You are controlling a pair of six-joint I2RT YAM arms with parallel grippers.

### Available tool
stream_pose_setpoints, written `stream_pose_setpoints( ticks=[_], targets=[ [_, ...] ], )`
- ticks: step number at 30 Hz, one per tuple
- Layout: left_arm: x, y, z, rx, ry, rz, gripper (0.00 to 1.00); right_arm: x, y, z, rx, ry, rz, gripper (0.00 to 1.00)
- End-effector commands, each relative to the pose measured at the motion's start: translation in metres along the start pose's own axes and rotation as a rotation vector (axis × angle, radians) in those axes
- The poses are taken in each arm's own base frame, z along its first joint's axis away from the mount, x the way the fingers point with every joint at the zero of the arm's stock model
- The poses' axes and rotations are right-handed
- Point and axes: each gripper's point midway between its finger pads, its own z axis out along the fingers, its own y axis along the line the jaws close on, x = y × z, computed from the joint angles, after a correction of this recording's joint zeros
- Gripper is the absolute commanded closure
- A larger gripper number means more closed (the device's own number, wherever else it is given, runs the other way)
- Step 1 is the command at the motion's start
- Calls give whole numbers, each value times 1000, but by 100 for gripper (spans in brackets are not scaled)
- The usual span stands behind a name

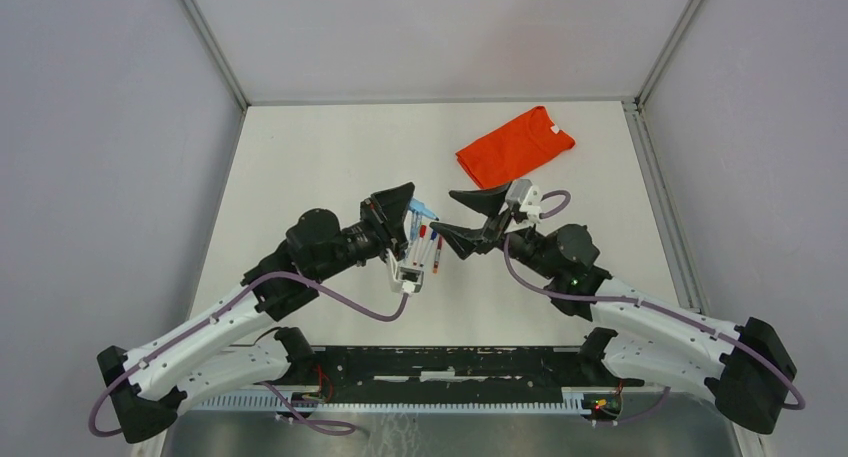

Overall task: Insert the pens into the pen caps
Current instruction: Adjust the pen.

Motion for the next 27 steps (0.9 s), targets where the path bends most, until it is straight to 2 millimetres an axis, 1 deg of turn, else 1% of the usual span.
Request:
stream_pose_setpoints(
  ticks=[1,5,7,13,17,19,24,27],
  targets=[
    [0,23,-3,-16,-7,130,98,-28,12,18,-68,-59,38,27],
    [7,15,-2,48,33,212,98,-15,24,27,-146,4,44,27],
    [8,13,-2,66,39,239,98,-13,26,29,-163,18,38,27],
    [11,2,-2,140,58,352,98,-2,19,36,-144,80,-18,27],
    [8,0,-3,155,50,370,98,6,18,41,-162,132,-47,31],
    [11,-3,-5,187,65,378,98,11,16,39,-176,165,-119,31],
    [18,-10,-8,254,100,404,98,29,-4,27,-157,245,-384,31],
    [18,-13,-8,269,99,435,98,32,-4,27,-186,267,-447,32]
  ],
)
